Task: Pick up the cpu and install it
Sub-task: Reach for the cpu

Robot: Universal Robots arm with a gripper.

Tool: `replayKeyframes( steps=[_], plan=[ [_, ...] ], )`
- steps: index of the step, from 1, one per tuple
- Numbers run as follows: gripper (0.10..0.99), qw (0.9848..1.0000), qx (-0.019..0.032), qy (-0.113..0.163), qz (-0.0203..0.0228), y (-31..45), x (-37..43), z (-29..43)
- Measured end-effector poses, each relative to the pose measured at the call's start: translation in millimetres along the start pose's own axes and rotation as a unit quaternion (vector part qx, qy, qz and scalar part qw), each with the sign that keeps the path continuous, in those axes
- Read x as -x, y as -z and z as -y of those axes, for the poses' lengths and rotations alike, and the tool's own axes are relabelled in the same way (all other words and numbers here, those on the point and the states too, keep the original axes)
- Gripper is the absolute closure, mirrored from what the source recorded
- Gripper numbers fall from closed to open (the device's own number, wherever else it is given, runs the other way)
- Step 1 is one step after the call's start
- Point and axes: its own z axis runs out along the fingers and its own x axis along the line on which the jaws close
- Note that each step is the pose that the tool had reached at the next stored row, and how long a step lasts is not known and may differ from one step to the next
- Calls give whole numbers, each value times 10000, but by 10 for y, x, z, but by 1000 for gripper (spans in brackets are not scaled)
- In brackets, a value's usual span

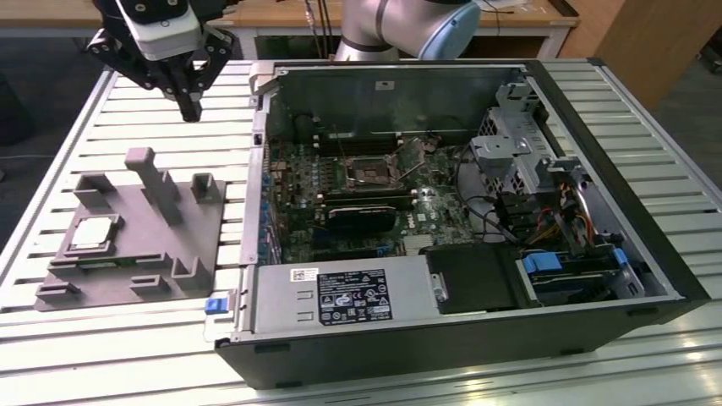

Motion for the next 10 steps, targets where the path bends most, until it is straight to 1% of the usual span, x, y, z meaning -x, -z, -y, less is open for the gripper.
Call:
replayKeyframes(
  steps=[10],
  plan=[
    [980,10000,0,0,-2,-7,-69,6]
  ],
)
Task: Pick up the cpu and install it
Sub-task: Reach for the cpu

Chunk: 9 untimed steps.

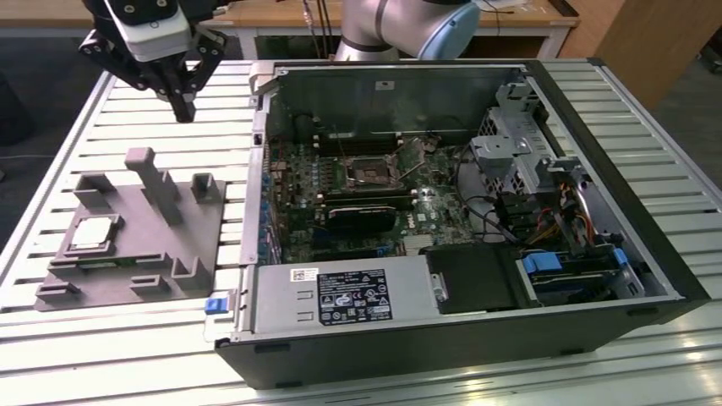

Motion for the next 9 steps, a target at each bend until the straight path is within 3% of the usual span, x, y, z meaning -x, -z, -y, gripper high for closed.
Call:
replayKeyframes(
  steps=[9],
  plan=[
    [980,10000,0,0,-2,-6,-60,5]
  ],
)
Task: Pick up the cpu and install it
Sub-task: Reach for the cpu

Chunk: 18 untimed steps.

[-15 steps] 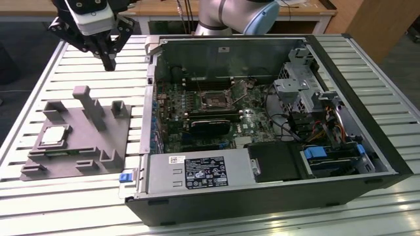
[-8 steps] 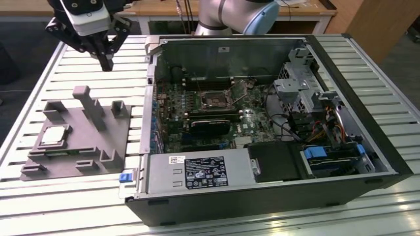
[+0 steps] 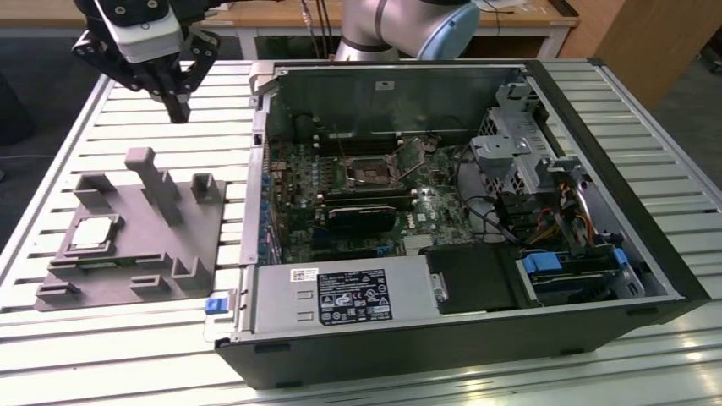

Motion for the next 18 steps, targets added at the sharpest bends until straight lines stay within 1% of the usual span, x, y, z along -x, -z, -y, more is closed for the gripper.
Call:
replayKeyframes(
  steps=[18],
  plan=[
    [980,10000,0,0,-6,-14,-114,9]
  ],
)
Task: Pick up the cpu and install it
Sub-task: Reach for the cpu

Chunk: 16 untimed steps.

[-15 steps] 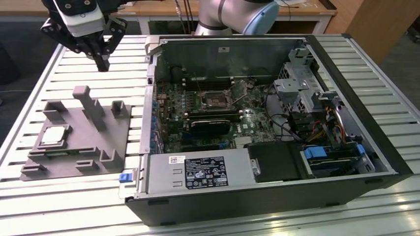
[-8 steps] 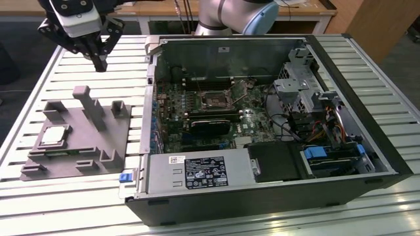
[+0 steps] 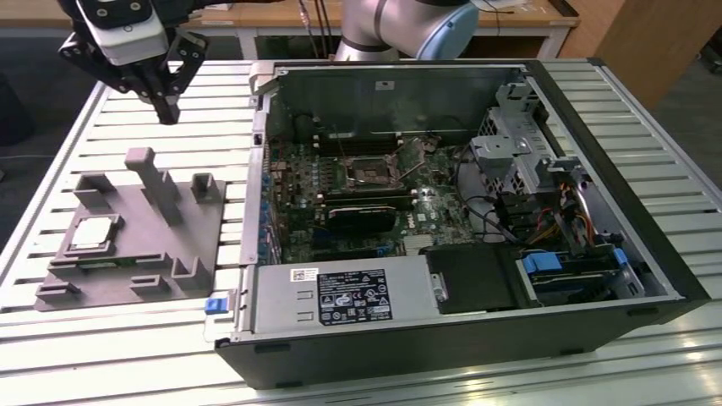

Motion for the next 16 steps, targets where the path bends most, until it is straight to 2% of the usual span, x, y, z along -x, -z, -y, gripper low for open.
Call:
replayKeyframes(
  steps=[12,16],
  plan=[
    [980,10000,0,0,-3,-9,-86,7],
    [980,10000,0,0,-3,-11,-146,12]
  ],
)
